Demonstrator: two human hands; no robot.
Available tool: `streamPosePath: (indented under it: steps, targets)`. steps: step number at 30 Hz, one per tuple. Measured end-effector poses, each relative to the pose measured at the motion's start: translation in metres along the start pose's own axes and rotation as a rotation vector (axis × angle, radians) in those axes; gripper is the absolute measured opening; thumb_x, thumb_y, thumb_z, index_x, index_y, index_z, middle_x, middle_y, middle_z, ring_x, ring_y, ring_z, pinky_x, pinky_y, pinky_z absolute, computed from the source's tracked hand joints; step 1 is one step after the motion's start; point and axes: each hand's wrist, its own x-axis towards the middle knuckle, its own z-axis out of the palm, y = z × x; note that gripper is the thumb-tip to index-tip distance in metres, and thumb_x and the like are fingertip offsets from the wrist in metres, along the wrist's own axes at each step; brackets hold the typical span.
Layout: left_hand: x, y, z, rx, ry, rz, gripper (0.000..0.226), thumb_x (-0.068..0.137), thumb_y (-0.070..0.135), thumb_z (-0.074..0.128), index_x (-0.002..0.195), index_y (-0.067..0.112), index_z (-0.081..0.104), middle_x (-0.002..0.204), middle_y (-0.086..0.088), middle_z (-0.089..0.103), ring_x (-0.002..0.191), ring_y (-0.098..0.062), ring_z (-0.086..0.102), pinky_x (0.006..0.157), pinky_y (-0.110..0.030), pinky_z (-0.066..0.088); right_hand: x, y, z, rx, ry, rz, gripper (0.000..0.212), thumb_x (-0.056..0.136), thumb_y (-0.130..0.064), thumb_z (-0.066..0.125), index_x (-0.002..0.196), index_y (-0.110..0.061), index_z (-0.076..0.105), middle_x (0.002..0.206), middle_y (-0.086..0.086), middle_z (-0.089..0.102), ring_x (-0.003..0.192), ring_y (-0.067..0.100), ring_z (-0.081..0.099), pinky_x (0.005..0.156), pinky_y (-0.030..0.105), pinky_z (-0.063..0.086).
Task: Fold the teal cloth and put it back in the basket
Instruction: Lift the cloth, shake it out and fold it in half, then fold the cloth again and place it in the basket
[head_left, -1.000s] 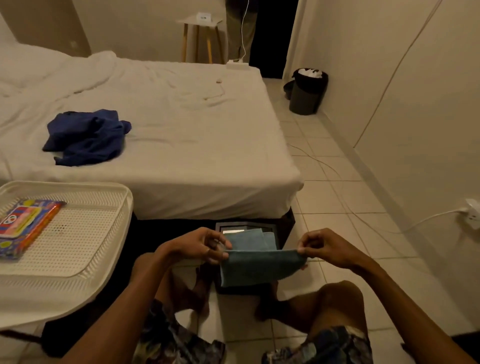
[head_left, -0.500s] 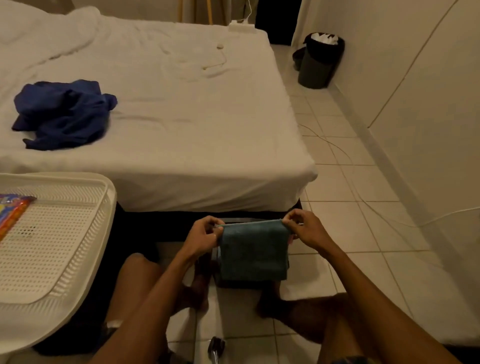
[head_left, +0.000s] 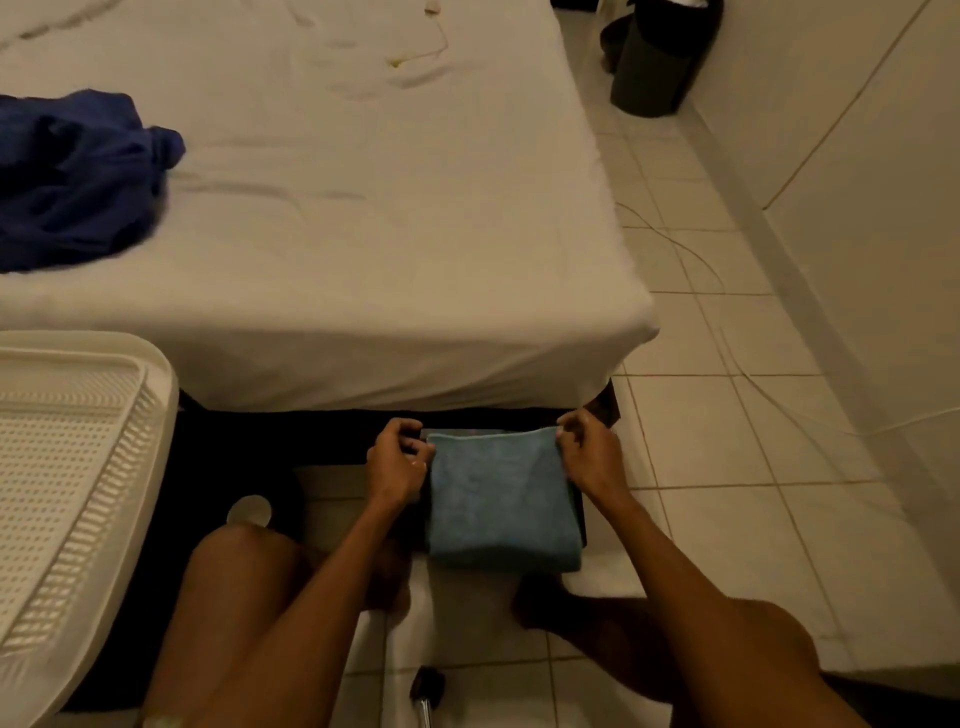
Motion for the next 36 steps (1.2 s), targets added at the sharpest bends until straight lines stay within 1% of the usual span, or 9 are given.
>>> streamPosePath:
  steps: [4, 7, 12, 14, 17, 22, 27, 32, 36]
  targets:
    - [-0.034, -0.004, -0.011, -0.074, 0.000, -0.019, 0.024, 0.083, 0.007, 0.075, 0.100, 0.014, 0.060, 0.071, -0.002, 0.064, 0.061, -0.016, 0.063, 0.052, -0.022, 0.051, -0.044, 0.004, -0.007, 0.075, 0.139, 0.126, 0.015, 0.095, -0.014, 0.060, 0.110, -0.017, 0.062, 0.089, -0.005, 0.062, 0.083, 0.013, 0.061, 0.072, 0.028, 0.050]
    - [-0.076, -0.015, -0.019, 0.008, 0.046, -0.006, 0.016, 0.084, 0.020, 0.075, 0.085, 0.023, 0.060, 0.071, 0.001, 0.065, 0.064, -0.014, 0.064, 0.059, -0.031, 0.055, -0.084, 0.017, -0.006, 0.156, 0.210, 0.301, 0.010, 0.095, -0.013, 0.057, 0.105, -0.016, 0.056, 0.090, -0.002, 0.059, 0.090, 0.021, 0.063, 0.073, 0.032, 0.051]
    - [-0.128, -0.036, -0.012, -0.031, 0.044, -0.119, 0.015, 0.088, 0.027, 0.070, 0.084, 0.020, 0.057, 0.077, 0.000, 0.064, 0.073, -0.016, 0.065, 0.062, -0.025, 0.049, -0.130, 0.037, 0.010, 0.211, 0.036, 0.559, 0.032, 0.092, -0.011, 0.064, 0.114, -0.016, 0.042, 0.109, 0.008, 0.056, 0.097, 0.024, 0.058, 0.081, 0.037, 0.053]
    - [-0.133, -0.044, -0.008, -0.103, -0.002, -0.153, 0.019, 0.086, 0.029, 0.073, 0.089, 0.019, 0.057, 0.084, -0.002, 0.066, 0.078, -0.017, 0.066, 0.067, -0.029, 0.053, -0.138, 0.041, 0.017, 0.253, -0.022, 0.556, 0.035, 0.092, -0.012, 0.064, 0.116, -0.017, 0.039, 0.111, 0.008, 0.056, 0.102, 0.025, 0.060, 0.086, 0.037, 0.054]
    - [-0.134, -0.047, -0.002, -0.201, -0.025, -0.183, 0.022, 0.085, 0.020, 0.074, 0.096, 0.010, 0.058, 0.089, -0.003, 0.065, 0.083, -0.014, 0.064, 0.068, -0.023, 0.051, -0.141, 0.041, 0.020, 0.299, 0.016, 0.548, 0.035, 0.093, -0.014, 0.065, 0.119, -0.015, 0.042, 0.111, 0.008, 0.057, 0.101, 0.024, 0.061, 0.080, 0.032, 0.051]
    - [-0.138, -0.054, 0.007, -0.332, 0.026, -0.243, 0.015, 0.082, 0.011, 0.077, 0.083, 0.014, 0.062, 0.085, -0.004, 0.067, 0.084, -0.019, 0.065, 0.076, -0.031, 0.054, -0.144, 0.050, 0.024, 0.228, 0.069, 0.491, 0.023, 0.092, -0.017, 0.068, 0.112, -0.012, 0.057, 0.106, 0.006, 0.061, 0.098, 0.021, 0.059, 0.087, 0.034, 0.052]
    - [-0.141, -0.060, 0.014, -0.316, -0.047, -0.212, 0.018, 0.079, 0.009, 0.079, 0.080, 0.019, 0.064, 0.084, -0.002, 0.069, 0.082, -0.017, 0.066, 0.078, -0.033, 0.055, -0.150, 0.058, 0.028, 0.239, 0.039, 0.419, 0.017, 0.094, -0.023, 0.066, 0.107, -0.012, 0.065, 0.103, 0.005, 0.069, 0.098, 0.022, 0.063, 0.087, 0.033, 0.052]
    - [-0.142, -0.067, 0.015, -0.279, -0.113, -0.332, 0.025, 0.083, 0.013, 0.076, 0.100, 0.019, 0.059, 0.089, 0.006, 0.061, 0.087, -0.014, 0.060, 0.084, -0.033, 0.053, -0.154, 0.063, 0.022, 0.225, -0.067, 0.433, 0.015, 0.096, -0.028, 0.062, 0.095, -0.014, 0.067, 0.093, 0.006, 0.071, 0.091, 0.025, 0.066, 0.079, 0.037, 0.052]
    - [-0.143, -0.067, 0.015, -0.247, -0.173, -0.403, 0.024, 0.081, 0.014, 0.078, 0.072, 0.019, 0.056, 0.072, 0.004, 0.057, 0.075, -0.016, 0.057, 0.079, -0.033, 0.047, -0.156, 0.064, 0.014, 0.185, -0.075, 0.435, 0.023, 0.094, -0.031, 0.064, 0.083, -0.011, 0.067, 0.080, 0.008, 0.070, 0.077, 0.023, 0.066, 0.071, 0.035, 0.052]
